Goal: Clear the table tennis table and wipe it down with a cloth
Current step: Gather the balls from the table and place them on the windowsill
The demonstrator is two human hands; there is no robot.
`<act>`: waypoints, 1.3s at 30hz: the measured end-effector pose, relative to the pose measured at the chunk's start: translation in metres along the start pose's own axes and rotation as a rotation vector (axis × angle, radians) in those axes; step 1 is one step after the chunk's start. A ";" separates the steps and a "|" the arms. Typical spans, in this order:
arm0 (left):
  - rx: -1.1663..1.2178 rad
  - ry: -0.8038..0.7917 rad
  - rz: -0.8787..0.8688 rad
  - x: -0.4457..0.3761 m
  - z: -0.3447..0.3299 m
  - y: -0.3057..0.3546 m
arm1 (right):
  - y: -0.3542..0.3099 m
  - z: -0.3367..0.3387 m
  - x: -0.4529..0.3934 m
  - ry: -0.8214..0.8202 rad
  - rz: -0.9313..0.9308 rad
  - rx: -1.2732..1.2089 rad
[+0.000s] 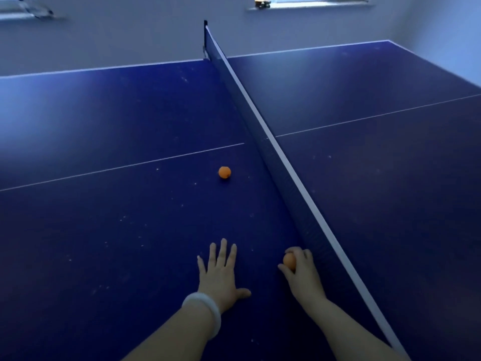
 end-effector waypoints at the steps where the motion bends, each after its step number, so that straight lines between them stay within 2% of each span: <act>1: 0.000 0.001 0.001 -0.001 -0.001 0.000 | -0.007 -0.005 -0.008 0.027 0.009 -0.009; 8: 0.002 0.026 -0.017 -0.004 -0.007 -0.004 | -0.033 -0.026 -0.041 0.305 0.133 0.164; 11: 0.001 0.138 -0.045 -0.019 0.007 -0.008 | -0.030 -0.032 -0.040 0.388 0.190 0.237; 15: 0.140 0.299 -0.035 -0.058 0.043 -0.016 | -0.027 -0.034 -0.040 0.416 0.197 0.243; 21: 0.381 0.401 0.063 -0.135 0.087 -0.029 | -0.025 -0.036 -0.043 0.429 0.191 0.250; 26: 0.280 0.324 0.003 -0.189 0.105 -0.030 | -0.021 -0.038 -0.044 0.444 0.200 0.213; 32: 0.179 0.302 -0.062 -0.221 0.113 -0.026 | -0.022 -0.037 -0.044 0.440 0.213 0.235; 35: 0.149 0.351 -0.113 -0.220 0.112 -0.026 | -0.021 -0.036 -0.044 0.439 0.213 0.228; 39: 0.282 0.458 -0.135 -0.192 0.102 -0.028 | -0.021 -0.036 -0.044 0.441 0.226 0.226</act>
Point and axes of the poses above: each hand's wrist, its own x-axis away from the middle knuckle, its own z-axis out of the back of the hand, y = z × x, the point moved 7 cm from there along -x, towards the middle knuckle, and after that the axes turned 11 degrees about y, right-handed, at the moved point
